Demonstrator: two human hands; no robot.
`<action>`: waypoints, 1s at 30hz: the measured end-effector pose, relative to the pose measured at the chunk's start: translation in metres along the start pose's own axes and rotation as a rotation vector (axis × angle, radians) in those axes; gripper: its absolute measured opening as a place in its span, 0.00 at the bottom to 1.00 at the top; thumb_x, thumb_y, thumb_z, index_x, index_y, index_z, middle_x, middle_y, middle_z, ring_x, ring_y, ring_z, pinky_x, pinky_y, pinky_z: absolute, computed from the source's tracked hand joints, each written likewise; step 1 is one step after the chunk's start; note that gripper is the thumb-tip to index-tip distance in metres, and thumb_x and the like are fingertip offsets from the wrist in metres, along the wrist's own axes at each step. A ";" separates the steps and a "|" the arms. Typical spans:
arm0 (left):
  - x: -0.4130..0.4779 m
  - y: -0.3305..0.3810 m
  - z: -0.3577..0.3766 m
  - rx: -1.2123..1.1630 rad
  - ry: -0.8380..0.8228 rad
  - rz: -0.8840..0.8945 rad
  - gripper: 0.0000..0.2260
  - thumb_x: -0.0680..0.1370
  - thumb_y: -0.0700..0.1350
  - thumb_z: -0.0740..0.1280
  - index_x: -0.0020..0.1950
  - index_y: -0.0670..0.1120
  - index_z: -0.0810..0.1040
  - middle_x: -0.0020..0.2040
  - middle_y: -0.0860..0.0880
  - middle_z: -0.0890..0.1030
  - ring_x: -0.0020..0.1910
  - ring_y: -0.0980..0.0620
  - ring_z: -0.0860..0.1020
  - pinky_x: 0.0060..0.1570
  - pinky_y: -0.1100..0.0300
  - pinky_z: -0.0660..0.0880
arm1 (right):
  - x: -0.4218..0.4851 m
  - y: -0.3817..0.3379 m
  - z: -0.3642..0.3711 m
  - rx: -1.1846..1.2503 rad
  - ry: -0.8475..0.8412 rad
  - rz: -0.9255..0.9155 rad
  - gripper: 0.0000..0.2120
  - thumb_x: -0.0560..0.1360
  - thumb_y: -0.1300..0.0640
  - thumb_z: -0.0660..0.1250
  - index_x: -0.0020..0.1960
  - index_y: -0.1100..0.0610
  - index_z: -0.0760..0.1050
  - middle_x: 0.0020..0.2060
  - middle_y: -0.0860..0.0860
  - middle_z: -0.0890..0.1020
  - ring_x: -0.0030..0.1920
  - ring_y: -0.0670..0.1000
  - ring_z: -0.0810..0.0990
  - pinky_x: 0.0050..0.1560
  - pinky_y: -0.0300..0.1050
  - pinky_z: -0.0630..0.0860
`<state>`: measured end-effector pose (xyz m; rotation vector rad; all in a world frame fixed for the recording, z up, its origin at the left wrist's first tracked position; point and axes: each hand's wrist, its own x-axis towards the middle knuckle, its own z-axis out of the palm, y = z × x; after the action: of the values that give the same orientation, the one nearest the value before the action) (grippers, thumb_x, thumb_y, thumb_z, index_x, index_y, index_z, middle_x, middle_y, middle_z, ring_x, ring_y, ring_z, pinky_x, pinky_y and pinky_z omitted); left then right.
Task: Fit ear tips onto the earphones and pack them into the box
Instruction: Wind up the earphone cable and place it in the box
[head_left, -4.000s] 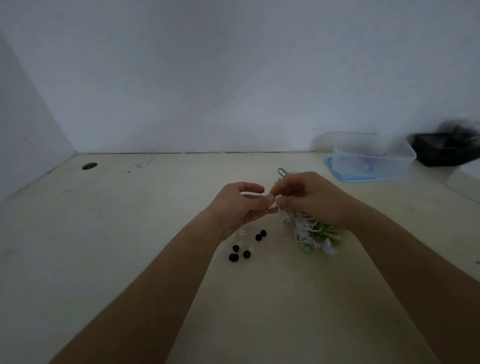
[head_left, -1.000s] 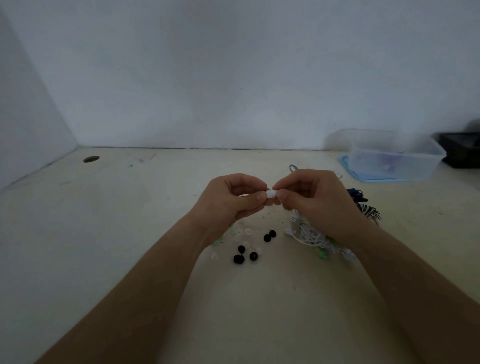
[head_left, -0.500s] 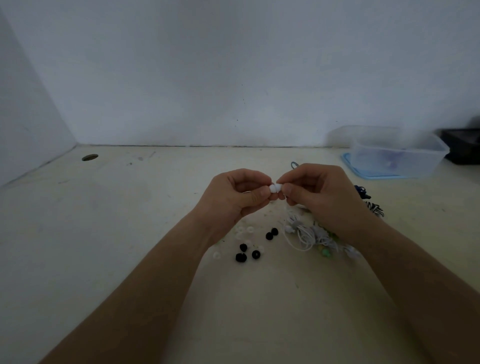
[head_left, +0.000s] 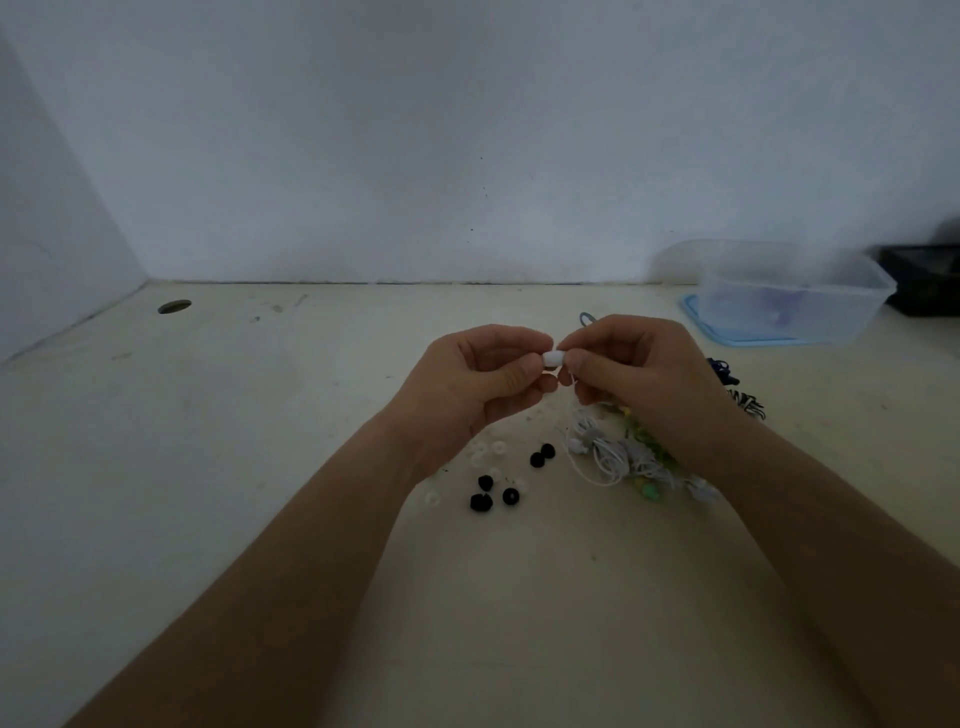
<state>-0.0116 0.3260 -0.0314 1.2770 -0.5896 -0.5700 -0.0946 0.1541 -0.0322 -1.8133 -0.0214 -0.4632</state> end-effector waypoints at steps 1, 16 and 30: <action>0.000 0.000 0.001 0.029 0.004 0.007 0.10 0.73 0.38 0.71 0.53 0.41 0.82 0.46 0.44 0.85 0.45 0.50 0.84 0.45 0.62 0.79 | 0.000 0.000 0.000 -0.007 -0.001 0.008 0.04 0.76 0.62 0.71 0.50 0.60 0.83 0.37 0.54 0.86 0.35 0.48 0.82 0.40 0.38 0.79; 0.001 -0.001 0.003 0.467 0.129 0.091 0.11 0.77 0.45 0.71 0.59 0.53 0.82 0.44 0.57 0.83 0.41 0.60 0.80 0.43 0.63 0.76 | 0.001 0.002 0.003 -0.982 -0.467 0.020 0.11 0.77 0.55 0.67 0.58 0.48 0.82 0.43 0.42 0.75 0.42 0.44 0.76 0.40 0.33 0.73; -0.002 -0.007 0.018 0.827 -0.096 0.112 0.06 0.74 0.46 0.74 0.49 0.53 0.80 0.44 0.55 0.83 0.40 0.53 0.80 0.40 0.69 0.76 | 0.006 -0.002 -0.024 -0.978 0.023 -0.094 0.03 0.82 0.53 0.61 0.51 0.50 0.71 0.35 0.39 0.72 0.36 0.42 0.74 0.36 0.42 0.68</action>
<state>-0.0260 0.3138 -0.0349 1.9780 -1.0302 -0.2891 -0.0966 0.1315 -0.0234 -2.7717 0.1636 -0.6199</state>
